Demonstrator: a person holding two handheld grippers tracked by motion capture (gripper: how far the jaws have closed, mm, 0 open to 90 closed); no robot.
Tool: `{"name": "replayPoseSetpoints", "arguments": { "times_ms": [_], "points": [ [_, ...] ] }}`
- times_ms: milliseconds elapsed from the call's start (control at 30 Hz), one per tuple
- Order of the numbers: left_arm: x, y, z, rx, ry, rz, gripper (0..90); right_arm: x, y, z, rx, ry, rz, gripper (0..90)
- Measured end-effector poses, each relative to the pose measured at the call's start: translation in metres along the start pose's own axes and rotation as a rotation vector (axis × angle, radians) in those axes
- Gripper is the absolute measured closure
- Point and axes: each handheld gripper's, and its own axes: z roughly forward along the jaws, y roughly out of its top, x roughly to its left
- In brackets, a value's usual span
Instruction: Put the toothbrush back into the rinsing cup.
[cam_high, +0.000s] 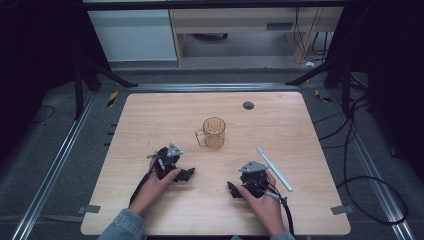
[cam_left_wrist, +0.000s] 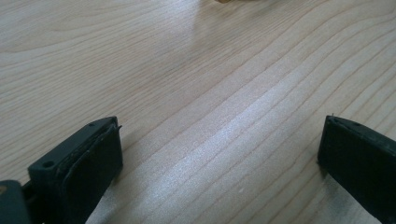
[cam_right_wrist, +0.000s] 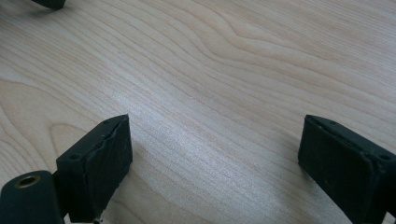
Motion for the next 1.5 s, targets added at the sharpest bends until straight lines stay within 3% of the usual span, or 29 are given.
{"name": "replayPoseSetpoints", "arguments": {
  "times_ms": [600,667,733,833,1000,1133,1200,1233,1267,1333,1433,1500],
  "points": [
    [0.0,0.0,0.0,0.0,0.0,0.0,0.0,0.005,0.002,0.002,0.004,-0.034,0.038,9.7],
    [0.0,0.0,0.0,-0.001,0.0,0.0,0.0,0.006,0.006,0.0,0.044,-0.026,0.014,9.1],
    [0.0,0.0,0.0,-0.001,0.0,0.0,0.0,0.006,0.012,-0.007,0.045,-0.028,-0.01,7.9],
    [0.0,0.0,0.0,0.0,0.0,0.0,0.0,0.0,0.023,-0.02,0.042,-0.021,-0.005,7.2],
    [0.0,0.0,0.0,0.0,-0.001,0.002,0.0,-0.01,0.036,-0.039,0.09,-0.087,-0.066,10.5],
    [0.0,0.0,0.0,0.0,-0.001,0.002,0.0,-0.018,0.046,-0.052,0.15,-0.161,-0.154,12.7],
    [0.0,0.0,0.0,0.0,0.0,0.0,0.0,-0.023,0.051,-0.058,0.181,-0.17,-0.172,16.5],
    [0.0,0.0,0.0,0.0,0.0,0.0,0.0,-0.023,0.051,-0.058,0.181,-0.17,-0.172,16.5],
    [0.0,0.0,0.0,0.0,0.001,-0.001,0.0,-0.029,0.057,-0.065,0.228,-0.158,-0.157,21.3],
    [0.0,0.0,0.0,-0.001,0.002,-0.002,0.0,-0.035,0.061,-0.072,0.252,-0.157,-0.151,23.3],
    [0.0,0.0,0.0,-0.001,0.004,-0.004,0.0,-0.043,0.064,-0.081,0.27,-0.148,-0.122,24.4],
    [0.0,0.0,0.0,0.0,0.005,-0.005,0.0,-0.048,0.066,-0.086,0.277,-0.144,-0.133,25.3]
  ]
}}
